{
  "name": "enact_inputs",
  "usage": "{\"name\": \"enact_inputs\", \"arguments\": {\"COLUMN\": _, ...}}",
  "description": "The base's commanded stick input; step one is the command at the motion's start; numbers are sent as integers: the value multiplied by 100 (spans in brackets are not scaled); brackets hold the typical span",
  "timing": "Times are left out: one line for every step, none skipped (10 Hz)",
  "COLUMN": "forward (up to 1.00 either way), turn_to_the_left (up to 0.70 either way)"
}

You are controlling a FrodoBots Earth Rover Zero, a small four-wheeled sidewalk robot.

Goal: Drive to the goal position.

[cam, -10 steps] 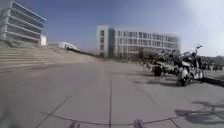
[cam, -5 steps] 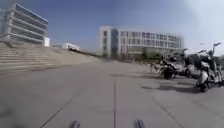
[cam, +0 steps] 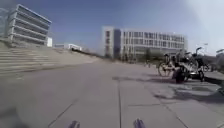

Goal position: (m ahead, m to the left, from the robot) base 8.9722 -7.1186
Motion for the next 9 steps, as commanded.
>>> {"name": "enact_inputs", "arguments": {"forward": 100, "turn_to_the_left": -38}}
{"name": "enact_inputs", "arguments": {"forward": 100, "turn_to_the_left": -32}}
{"name": "enact_inputs", "arguments": {"forward": 100, "turn_to_the_left": -32}}
{"name": "enact_inputs", "arguments": {"forward": 100, "turn_to_the_left": -35}}
{"name": "enact_inputs", "arguments": {"forward": 100, "turn_to_the_left": -32}}
{"name": "enact_inputs", "arguments": {"forward": 100, "turn_to_the_left": -27}}
{"name": "enact_inputs", "arguments": {"forward": 100, "turn_to_the_left": 2}}
{"name": "enact_inputs", "arguments": {"forward": 100, "turn_to_the_left": 0}}
{"name": "enact_inputs", "arguments": {"forward": 100, "turn_to_the_left": 0}}
